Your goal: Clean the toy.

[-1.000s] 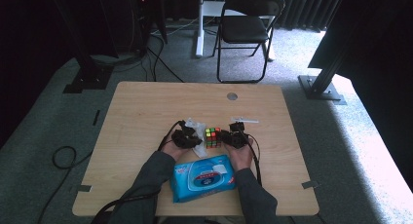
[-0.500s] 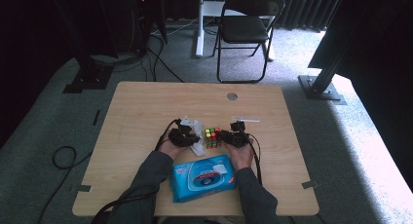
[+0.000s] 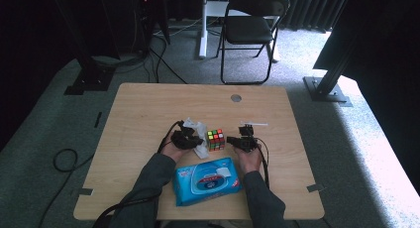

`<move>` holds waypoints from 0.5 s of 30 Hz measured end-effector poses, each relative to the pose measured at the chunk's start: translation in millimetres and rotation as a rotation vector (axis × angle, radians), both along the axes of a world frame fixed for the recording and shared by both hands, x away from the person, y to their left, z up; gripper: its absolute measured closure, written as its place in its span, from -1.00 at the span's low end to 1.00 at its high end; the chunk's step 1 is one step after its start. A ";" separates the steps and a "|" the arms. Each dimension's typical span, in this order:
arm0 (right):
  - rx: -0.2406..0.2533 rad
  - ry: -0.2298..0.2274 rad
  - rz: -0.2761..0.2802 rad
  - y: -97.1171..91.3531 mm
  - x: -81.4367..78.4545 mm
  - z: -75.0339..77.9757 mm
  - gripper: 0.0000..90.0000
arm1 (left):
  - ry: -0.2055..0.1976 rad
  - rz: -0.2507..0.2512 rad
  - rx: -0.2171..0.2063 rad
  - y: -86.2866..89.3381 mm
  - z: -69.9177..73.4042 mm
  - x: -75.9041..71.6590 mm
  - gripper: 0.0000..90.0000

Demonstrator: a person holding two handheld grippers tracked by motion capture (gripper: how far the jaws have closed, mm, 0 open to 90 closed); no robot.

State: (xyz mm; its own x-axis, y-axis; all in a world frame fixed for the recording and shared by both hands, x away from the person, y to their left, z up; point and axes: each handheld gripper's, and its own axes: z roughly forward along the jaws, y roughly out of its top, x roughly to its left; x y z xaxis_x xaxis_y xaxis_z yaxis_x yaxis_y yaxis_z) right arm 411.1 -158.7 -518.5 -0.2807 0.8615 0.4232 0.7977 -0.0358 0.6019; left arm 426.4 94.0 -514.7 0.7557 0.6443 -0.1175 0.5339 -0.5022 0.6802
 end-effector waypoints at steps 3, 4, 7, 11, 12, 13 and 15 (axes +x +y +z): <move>0.001 -0.024 0.010 3.8 -2.8 -0.5 0.75 | -0.002 0.003 -0.003 0.7 0.5 0.1 0.80; -0.008 -0.028 0.009 5.1 -2.8 1.3 0.75 | -0.004 0.002 -0.004 1.0 1.0 -0.1 0.80; -0.009 -0.054 0.004 5.9 -1.8 8.4 0.70 | -0.006 0.001 -0.002 2.4 2.4 0.2 0.80; 0.005 -0.086 -0.010 5.0 -2.3 16.3 0.57 | -0.008 0.004 -0.005 3.3 3.5 0.0 0.80; 0.013 -0.090 -0.010 5.3 -3.0 18.0 0.55 | -0.008 0.006 -0.008 3.1 3.7 -0.1 0.80; 0.023 -0.098 -0.003 6.3 -3.6 19.3 0.51 | -0.008 0.006 -0.008 3.0 3.7 -0.1 0.80; 0.031 -0.106 0.015 8.7 -4.1 20.3 0.48 | -0.008 0.002 -0.004 2.6 3.8 0.1 0.80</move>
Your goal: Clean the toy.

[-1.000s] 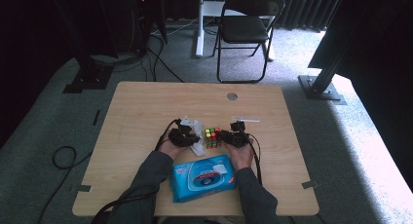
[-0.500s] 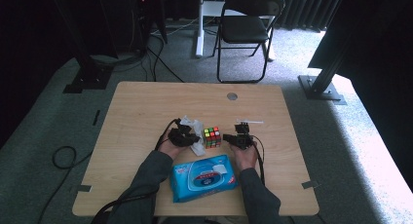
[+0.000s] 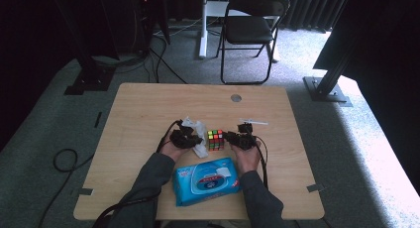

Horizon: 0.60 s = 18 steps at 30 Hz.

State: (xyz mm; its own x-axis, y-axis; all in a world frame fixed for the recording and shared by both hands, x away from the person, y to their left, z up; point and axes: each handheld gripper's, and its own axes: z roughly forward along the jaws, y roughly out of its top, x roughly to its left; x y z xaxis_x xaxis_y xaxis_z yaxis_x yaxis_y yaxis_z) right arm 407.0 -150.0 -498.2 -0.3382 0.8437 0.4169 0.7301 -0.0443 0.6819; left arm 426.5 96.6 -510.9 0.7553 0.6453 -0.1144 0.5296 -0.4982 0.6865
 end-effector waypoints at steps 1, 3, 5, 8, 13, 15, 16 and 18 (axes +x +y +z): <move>-0.001 -0.002 0.010 1.9 0.0 0.0 0.48 | -0.001 0.000 -0.001 -0.4 -0.3 -0.2 0.80; -0.004 0.003 0.023 5.7 0.5 -0.7 0.48 | 0.000 0.000 -0.002 -0.6 -0.7 -0.5 0.80; -0.006 0.008 0.031 8.9 1.1 -1.7 0.49 | 0.000 0.001 -0.004 -0.4 -0.8 -0.5 0.80; -0.013 0.017 0.033 11.6 2.0 -3.7 0.52 | -0.001 0.001 -0.006 -0.1 -0.4 -0.7 0.80; 0.007 0.037 0.032 10.1 3.4 -4.9 0.53 | -0.004 -0.003 -0.009 -1.7 0.0 -1.2 0.80; 0.034 0.054 0.026 8.0 4.8 -6.0 0.53 | -0.003 -0.007 -0.007 -2.1 0.4 -1.6 0.80; 0.061 0.067 0.021 5.9 5.6 -7.3 0.53 | -0.004 -0.006 -0.007 -2.1 0.5 -1.8 0.80; 0.102 0.081 0.011 1.1 6.4 -9.6 0.53 | -0.004 -0.005 -0.008 -1.8 0.4 -1.7 0.80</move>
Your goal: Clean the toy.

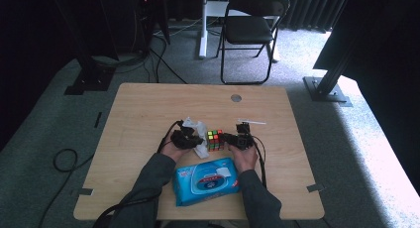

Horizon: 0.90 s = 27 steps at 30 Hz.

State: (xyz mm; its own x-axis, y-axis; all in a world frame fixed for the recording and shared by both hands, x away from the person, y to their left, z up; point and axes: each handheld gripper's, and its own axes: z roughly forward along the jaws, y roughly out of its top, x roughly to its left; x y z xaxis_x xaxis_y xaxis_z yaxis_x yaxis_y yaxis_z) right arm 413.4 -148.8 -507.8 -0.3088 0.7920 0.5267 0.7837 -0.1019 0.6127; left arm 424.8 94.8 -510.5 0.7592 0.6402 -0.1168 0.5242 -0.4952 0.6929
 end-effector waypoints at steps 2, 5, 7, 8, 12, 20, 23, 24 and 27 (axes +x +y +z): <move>0.054 0.021 -0.013 -6.3 1.1 -2.9 0.53 | -0.001 0.000 0.000 0.4 0.1 0.1 0.80; 0.091 0.032 -0.043 -17.3 1.8 -4.3 0.58 | -0.001 0.001 0.000 0.1 -0.1 0.4 0.80; 0.041 0.018 -0.053 -19.9 1.4 -0.2 0.61 | 0.001 0.000 0.000 -0.5 -0.4 0.6 0.80; 0.006 0.013 -0.060 -20.2 1.2 2.5 0.62 | 0.001 -0.001 0.002 -0.7 -0.4 0.5 0.80; -0.109 0.025 -0.086 -20.7 4.0 5.8 0.92 | 0.000 -0.003 0.000 -1.4 -0.3 0.0 0.80; -0.092 0.001 -0.093 -26.4 2.7 7.6 0.69 | -0.006 -0.001 -0.008 -1.0 1.3 -0.2 0.80; -0.067 -0.018 -0.074 -24.2 0.4 10.2 0.62 | -0.010 -0.005 -0.007 -1.9 1.7 -0.4 0.80; -0.067 -0.022 -0.065 -22.9 -0.3 10.8 0.60 | -0.010 -0.005 -0.008 -2.1 1.9 -0.5 0.80; -0.075 -0.023 -0.040 -17.6 -0.8 10.4 0.55 | -0.011 -0.006 -0.011 -2.4 2.3 -0.6 0.80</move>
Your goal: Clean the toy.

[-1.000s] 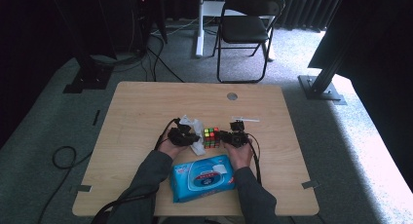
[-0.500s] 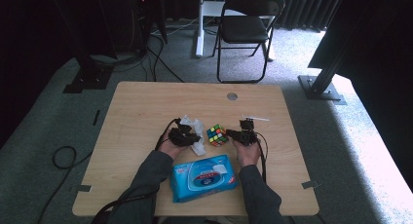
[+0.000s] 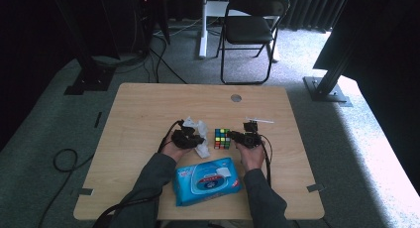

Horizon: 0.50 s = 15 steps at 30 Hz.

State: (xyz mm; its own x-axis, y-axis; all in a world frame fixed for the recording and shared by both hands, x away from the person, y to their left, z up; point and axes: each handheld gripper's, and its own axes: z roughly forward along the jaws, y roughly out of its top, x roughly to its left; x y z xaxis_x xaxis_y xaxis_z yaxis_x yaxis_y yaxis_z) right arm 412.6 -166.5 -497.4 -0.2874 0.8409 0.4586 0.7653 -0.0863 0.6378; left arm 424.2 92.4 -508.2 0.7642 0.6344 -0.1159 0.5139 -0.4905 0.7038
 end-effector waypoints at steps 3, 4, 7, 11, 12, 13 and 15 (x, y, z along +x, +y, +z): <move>-0.023 0.002 0.013 5.2 0.3 -2.3 0.52 | -0.001 0.000 0.001 0.0 0.3 0.0 0.80; -0.023 0.002 0.012 6.1 0.1 -2.7 0.52 | -0.001 0.000 0.000 0.1 0.5 0.0 0.80; -0.017 0.006 0.012 6.8 0.3 -3.2 0.52 | -0.005 0.002 -0.002 0.1 1.4 0.0 0.80; -0.022 0.011 0.011 7.3 1.0 -2.9 0.52 | -0.008 0.000 -0.003 -0.8 2.6 -0.2 0.80; -0.022 0.011 0.011 7.3 1.0 -2.9 0.52 | -0.008 0.000 -0.003 -0.8 2.6 -0.2 0.80; -0.023 0.012 0.011 7.4 1.1 -2.7 0.52 | -0.010 -0.001 -0.003 -1.5 2.9 0.0 0.80; -0.024 0.013 0.009 7.7 1.0 -2.5 0.52 | -0.012 -0.002 -0.001 -2.2 3.6 0.3 0.80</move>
